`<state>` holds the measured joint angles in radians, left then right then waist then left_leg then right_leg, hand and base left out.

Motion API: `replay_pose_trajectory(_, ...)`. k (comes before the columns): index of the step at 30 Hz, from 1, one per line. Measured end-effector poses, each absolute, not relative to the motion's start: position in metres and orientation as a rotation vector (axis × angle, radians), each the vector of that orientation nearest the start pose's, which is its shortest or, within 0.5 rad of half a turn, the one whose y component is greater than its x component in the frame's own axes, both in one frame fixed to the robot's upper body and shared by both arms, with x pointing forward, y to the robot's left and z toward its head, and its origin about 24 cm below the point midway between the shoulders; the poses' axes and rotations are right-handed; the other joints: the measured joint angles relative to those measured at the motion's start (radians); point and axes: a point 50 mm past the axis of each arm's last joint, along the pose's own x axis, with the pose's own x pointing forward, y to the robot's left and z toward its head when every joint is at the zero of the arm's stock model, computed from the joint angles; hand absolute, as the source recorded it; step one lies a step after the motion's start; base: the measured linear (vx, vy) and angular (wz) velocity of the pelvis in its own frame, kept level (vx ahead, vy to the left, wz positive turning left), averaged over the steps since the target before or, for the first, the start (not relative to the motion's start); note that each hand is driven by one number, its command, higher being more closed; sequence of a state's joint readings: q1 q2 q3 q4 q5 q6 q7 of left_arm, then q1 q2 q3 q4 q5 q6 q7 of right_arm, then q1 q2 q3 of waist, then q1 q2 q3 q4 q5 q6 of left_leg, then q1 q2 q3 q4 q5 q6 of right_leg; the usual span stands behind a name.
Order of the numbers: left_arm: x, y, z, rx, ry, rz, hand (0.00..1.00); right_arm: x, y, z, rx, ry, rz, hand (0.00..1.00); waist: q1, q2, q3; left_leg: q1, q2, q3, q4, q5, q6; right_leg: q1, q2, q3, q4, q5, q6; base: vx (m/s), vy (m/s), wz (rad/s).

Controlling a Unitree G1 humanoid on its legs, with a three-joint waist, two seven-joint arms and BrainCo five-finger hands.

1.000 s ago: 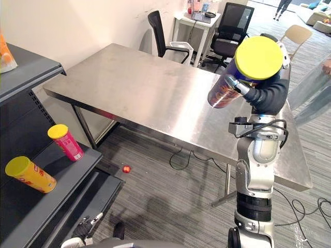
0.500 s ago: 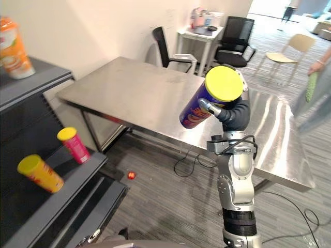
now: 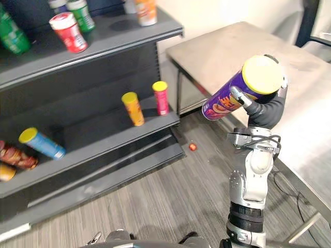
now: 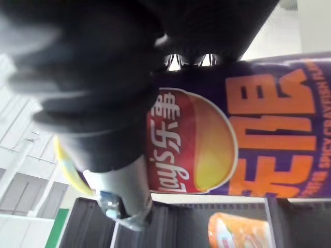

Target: Put the gum and the chips on the shelf.

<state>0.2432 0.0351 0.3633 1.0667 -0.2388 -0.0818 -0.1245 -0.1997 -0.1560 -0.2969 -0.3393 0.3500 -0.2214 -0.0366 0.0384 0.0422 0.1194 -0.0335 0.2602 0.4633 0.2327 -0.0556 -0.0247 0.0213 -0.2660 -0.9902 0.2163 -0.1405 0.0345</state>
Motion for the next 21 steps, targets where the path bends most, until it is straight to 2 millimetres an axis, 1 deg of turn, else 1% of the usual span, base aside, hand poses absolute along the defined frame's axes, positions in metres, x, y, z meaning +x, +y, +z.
replay_pose_trajectory(1, 0.023, 0.208, -0.168, -0.406, 1.116, 0.489, 0.0, 0.241, -0.227, 0.195, 0.172, -0.803, -0.19, 1.0, 0.0, -0.003, -0.001, -0.002, -0.004, -0.004, -0.014, -0.004, -0.006, 0.001, -0.003, -0.01, 0.006, 0.004, 0.006, -0.02, 0.219, 0.92)
replay_pose_trajectory(3, 0.024, 0.21, -0.168, -0.412, 1.112, 0.504, 0.0, 0.24, -0.228, 0.196, 0.16, -0.811, -0.201, 1.0, 0.001, -0.017, -0.003, -0.01, -0.04, -0.023, -0.079, 0.0, -0.018, -0.003, -0.034, -0.032, 0.031, 0.013, 0.019, 0.0, 0.235, 0.92)
replay_pose_trajectory(5, 0.026, 0.212, -0.168, -0.41, 1.105, 0.505, 0.0, 0.239, -0.23, 0.197, 0.134, -0.815, -0.219, 1.0, -0.003, -0.019, -0.003, -0.033, -0.063, -0.041, -0.101, 0.0, -0.018, -0.019, -0.064, -0.051, 0.06, 0.015, 0.021, 0.0, 0.202, 0.69)
replay_pose_trajectory(6, 0.03, 0.213, -0.167, -0.404, 1.099, 0.503, 0.0, 0.238, -0.233, 0.196, 0.134, -0.814, -0.235, 1.0, -0.004, -0.023, 0.0, -0.055, -0.083, -0.045, -0.102, 0.0, -0.018, -0.036, -0.098, -0.055, 0.095, 0.015, 0.022, 0.01, 0.247, 0.61)
replay_pose_trajectory(7, 0.035, 0.215, -0.167, -0.397, 1.088, 0.504, 0.0, 0.237, -0.235, 0.195, 0.14, -0.811, -0.258, 1.0, -0.006, -0.031, 0.016, -0.066, -0.101, -0.06, -0.087, -0.002, -0.015, -0.034, -0.131, -0.056, 0.124, 0.018, 0.026, 0.01, 0.246, 0.55)
replay_pose_trajectory(8, 0.037, 0.216, -0.166, -0.393, 1.084, 0.505, 0.0, 0.237, -0.235, 0.193, 0.147, -0.805, -0.27, 1.0, -0.006, -0.038, 0.022, -0.071, -0.108, -0.066, -0.073, -0.004, -0.012, -0.032, -0.145, -0.056, 0.136, 0.022, 0.027, 0.0, 0.265, 0.38)
replay_pose_trajectory(9, 0.041, 0.219, -0.165, -0.381, 1.074, 0.511, 0.0, 0.238, -0.234, 0.191, 0.145, -0.792, -0.284, 1.0, -0.003, -0.045, 0.04, -0.079, -0.108, -0.064, -0.02, -0.024, -0.003, -0.019, -0.162, -0.048, 0.151, 0.04, 0.023, -0.01, 0.203, 0.19)
replay_pose_trajectory(10, 0.045, 0.223, -0.164, -0.367, 1.06, 0.519, 0.0, 0.239, -0.232, 0.191, 0.142, -0.787, -0.289, 1.0, -0.003, -0.049, 0.058, -0.088, -0.098, -0.062, 0.042, -0.053, 0.004, -0.002, -0.169, -0.038, 0.159, 0.053, 0.027, -0.03, 0.224, 0.09)
replay_pose_trajectory(11, 0.046, 0.225, -0.163, -0.362, 1.053, 0.523, 0.0, 0.239, -0.231, 0.191, 0.143, -0.786, -0.286, 1.0, 0.001, -0.054, 0.064, -0.088, -0.095, -0.06, 0.063, -0.068, 0.005, 0.003, -0.171, -0.032, 0.16, 0.055, 0.03, -0.03, 0.166, -0.12)
replay_pose_trajectory(12, 0.048, 0.228, -0.162, -0.35, 1.043, 0.53, 0.0, 0.24, -0.228, 0.191, 0.145, -0.787, -0.273, 1.0, 0.01, -0.06, 0.07, -0.089, -0.091, -0.057, 0.092, -0.101, 0.005, -0.002, -0.172, -0.004, 0.16, 0.057, 0.034, -0.05, 0.189, -0.25)
replay_pose_trajectory(13, 0.05, 0.232, -0.16, -0.34, 1.03, 0.533, 0.0, 0.241, -0.225, 0.191, 0.146, -0.786, -0.26, 1.0, 0.019, -0.064, 0.074, -0.094, -0.091, -0.054, 0.1, -0.125, -0.001, -0.015, -0.17, 0.019, 0.157, 0.059, 0.038, -0.04, 0.151, -0.26)
replay_pose_trajectory(14, 0.052, 0.233, -0.159, -0.336, 1.021, 0.534, 0.0, 0.241, -0.225, 0.191, 0.145, -0.786, -0.257, 1.0, 0.019, -0.065, 0.075, -0.101, -0.092, -0.05, 0.102, -0.137, -0.003, -0.025, -0.17, 0.029, 0.153, 0.059, 0.039, -0.05, 0.155, -0.2)
replay_pose_trajectory(15, 0.057, 0.236, -0.158, -0.342, 1.003, 0.543, 0.0, 0.241, -0.224, 0.191, 0.123, -0.784, -0.257, 1.0, 0.025, -0.072, 0.083, -0.108, -0.098, -0.037, 0.099, -0.148, -0.003, -0.045, -0.171, 0.053, 0.148, 0.06, 0.041, -0.05, 0.125, -0.16)
replay_pose_trajectory(16, 0.06, 0.237, -0.157, -0.357, 0.99, 0.558, 0.0, 0.242, -0.222, 0.191, 0.11, -0.777, -0.253, 1.0, 0.029, -0.077, 0.091, -0.112, -0.103, -0.033, 0.099, -0.148, -0.003, -0.054, -0.172, 0.069, 0.14, 0.063, 0.046, -0.07, 0.141, -0.14)
replay_pose_trajectory(17, 0.061, 0.237, -0.157, -0.367, 0.983, 0.571, 0.0, 0.242, -0.221, 0.19, 0.11, -0.769, -0.244, 1.0, 0.03, -0.077, 0.095, -0.113, -0.109, -0.03, 0.098, -0.148, -0.003, -0.053, -0.171, 0.072, 0.124, 0.071, 0.058, -0.07, 0.109, -0.08)
replay_pose_trajectory(21, 0.058, 0.239, -0.157, -0.382, 0.98, 0.594, 0.0, 0.245, -0.212, 0.189, 0.1, -0.763, -0.172, 1.0, 0.031, -0.078, 0.095, -0.11, -0.105, -0.012, 0.079, -0.147, -0.001, -0.067, -0.153, 0.098, 0.099, 0.075, 0.065, -0.07, 0.047, -0.14)
